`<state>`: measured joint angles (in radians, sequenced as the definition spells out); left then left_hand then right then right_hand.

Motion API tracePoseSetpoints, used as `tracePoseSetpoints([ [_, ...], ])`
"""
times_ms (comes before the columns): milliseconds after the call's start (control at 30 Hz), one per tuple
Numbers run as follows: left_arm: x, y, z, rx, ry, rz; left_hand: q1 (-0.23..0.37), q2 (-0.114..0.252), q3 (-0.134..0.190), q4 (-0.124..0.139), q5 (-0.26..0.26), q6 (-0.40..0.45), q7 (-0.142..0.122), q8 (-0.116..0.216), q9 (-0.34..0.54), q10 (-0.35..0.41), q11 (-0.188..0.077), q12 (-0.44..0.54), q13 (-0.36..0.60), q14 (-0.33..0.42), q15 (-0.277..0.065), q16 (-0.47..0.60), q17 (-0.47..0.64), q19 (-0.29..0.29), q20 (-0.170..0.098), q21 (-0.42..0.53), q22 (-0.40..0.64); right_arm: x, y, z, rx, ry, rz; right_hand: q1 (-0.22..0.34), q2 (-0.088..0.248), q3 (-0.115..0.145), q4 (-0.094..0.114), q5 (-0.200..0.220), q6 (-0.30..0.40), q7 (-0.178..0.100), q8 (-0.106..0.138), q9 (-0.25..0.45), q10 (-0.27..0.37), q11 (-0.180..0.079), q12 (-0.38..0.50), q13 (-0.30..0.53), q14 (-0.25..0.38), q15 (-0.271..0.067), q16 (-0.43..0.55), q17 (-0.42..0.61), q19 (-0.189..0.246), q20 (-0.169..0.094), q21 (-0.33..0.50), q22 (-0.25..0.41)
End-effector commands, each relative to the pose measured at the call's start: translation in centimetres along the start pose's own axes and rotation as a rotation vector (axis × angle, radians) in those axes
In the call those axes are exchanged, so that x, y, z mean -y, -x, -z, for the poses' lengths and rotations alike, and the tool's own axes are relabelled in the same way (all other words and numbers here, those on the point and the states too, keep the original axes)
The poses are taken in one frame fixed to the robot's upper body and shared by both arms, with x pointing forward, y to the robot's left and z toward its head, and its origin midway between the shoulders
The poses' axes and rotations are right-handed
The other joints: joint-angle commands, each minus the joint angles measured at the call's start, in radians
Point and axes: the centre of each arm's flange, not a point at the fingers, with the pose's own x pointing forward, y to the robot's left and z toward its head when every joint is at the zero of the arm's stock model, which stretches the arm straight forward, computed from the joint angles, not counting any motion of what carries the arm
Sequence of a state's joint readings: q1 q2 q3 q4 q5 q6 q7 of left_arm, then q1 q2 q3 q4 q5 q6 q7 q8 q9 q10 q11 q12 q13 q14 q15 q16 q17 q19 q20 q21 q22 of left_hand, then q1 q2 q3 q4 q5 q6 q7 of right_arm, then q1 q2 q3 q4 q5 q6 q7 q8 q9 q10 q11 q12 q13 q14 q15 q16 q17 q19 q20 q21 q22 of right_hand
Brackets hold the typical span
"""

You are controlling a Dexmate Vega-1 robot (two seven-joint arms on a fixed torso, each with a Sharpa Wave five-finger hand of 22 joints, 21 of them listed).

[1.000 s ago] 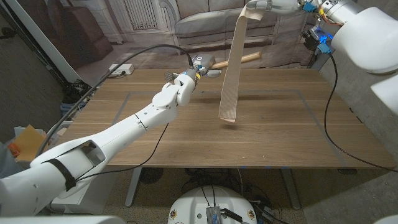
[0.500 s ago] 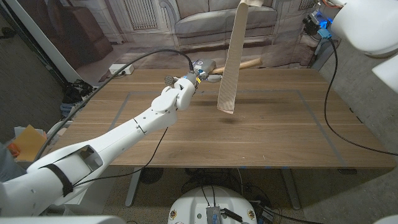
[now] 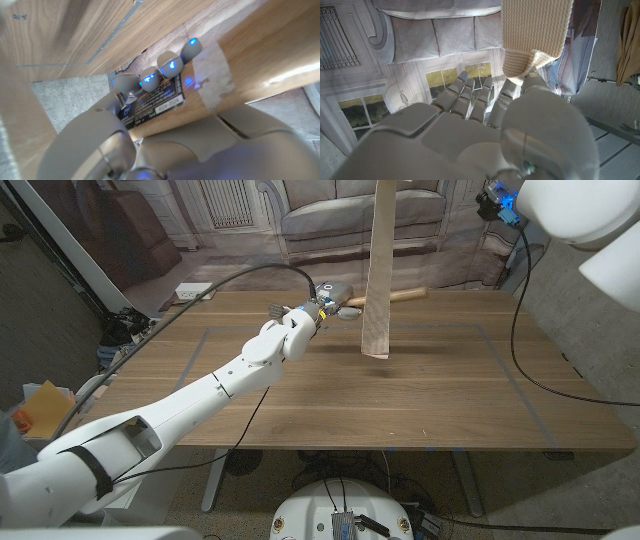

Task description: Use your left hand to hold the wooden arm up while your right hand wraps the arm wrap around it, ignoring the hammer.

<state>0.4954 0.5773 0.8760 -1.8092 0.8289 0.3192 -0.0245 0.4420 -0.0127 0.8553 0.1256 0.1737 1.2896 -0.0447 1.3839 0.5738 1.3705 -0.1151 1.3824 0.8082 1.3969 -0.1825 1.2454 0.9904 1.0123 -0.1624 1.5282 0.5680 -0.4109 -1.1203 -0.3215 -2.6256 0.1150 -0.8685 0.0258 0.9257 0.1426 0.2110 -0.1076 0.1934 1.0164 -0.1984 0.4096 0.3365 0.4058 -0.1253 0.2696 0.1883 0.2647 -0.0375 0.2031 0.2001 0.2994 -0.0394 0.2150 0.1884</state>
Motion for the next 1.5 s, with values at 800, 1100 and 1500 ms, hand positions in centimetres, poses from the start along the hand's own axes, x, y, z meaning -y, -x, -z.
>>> tracePoseSetpoints([
  [800, -0.6, 3.3, -1.2, 0.116, 0.029, 0.038, 0.006, 0.002, -0.003, 0.003, 0.000, -0.009, 0.003, 0.019, 0.000, 0.006, 0.000, 0.029, 0.005, 0.007, -0.009, 0.131, 0.075, -0.003, -0.045, 0.005, 0.000, 0.2, -5.8, 5.9, -0.281, 0.062, 0.005, -0.004, 0.003, -0.009, -0.001, 0.003, 0.007, -0.005, -0.001, 0.000, 0.011, 0.000, -0.004, 0.005, 0.015, -0.041, -0.003, 0.003, 0.000, -0.044, 0.005, 0.004],
  [1100, -1.2, 3.8, -1.6, 0.153, 0.063, 0.028, 0.005, 0.003, -0.004, 0.004, 0.000, -0.011, 0.001, 0.022, 0.000, 0.007, -0.001, 0.031, 0.006, 0.002, -0.008, 0.124, 0.069, -0.004, -0.047, 0.007, 0.003, -0.5, -6.3, 8.2, -0.348, 0.062, -0.005, -0.005, 0.003, -0.011, 0.000, 0.002, 0.009, -0.005, -0.003, -0.003, 0.012, 0.002, -0.005, 0.005, 0.014, -0.039, -0.004, 0.003, -0.001, -0.043, 0.005, 0.004],
  [1500, -2.4, 4.9, -1.9, 0.212, 0.117, -0.073, 0.006, 0.005, -0.004, 0.003, 0.000, -0.002, 0.005, 0.018, -0.018, 0.012, 0.001, 0.025, -0.007, 0.003, -0.007, 0.119, 0.061, -0.002, -0.047, 0.009, 0.004, -3.4, -5.0, 13.0, -0.438, 0.007, -0.048, -0.007, 0.003, -0.012, 0.001, 0.002, 0.011, -0.009, -0.006, -0.007, 0.013, 0.004, -0.006, 0.005, 0.014, -0.037, -0.004, 0.004, -0.004, -0.039, 0.003, 0.004],
])
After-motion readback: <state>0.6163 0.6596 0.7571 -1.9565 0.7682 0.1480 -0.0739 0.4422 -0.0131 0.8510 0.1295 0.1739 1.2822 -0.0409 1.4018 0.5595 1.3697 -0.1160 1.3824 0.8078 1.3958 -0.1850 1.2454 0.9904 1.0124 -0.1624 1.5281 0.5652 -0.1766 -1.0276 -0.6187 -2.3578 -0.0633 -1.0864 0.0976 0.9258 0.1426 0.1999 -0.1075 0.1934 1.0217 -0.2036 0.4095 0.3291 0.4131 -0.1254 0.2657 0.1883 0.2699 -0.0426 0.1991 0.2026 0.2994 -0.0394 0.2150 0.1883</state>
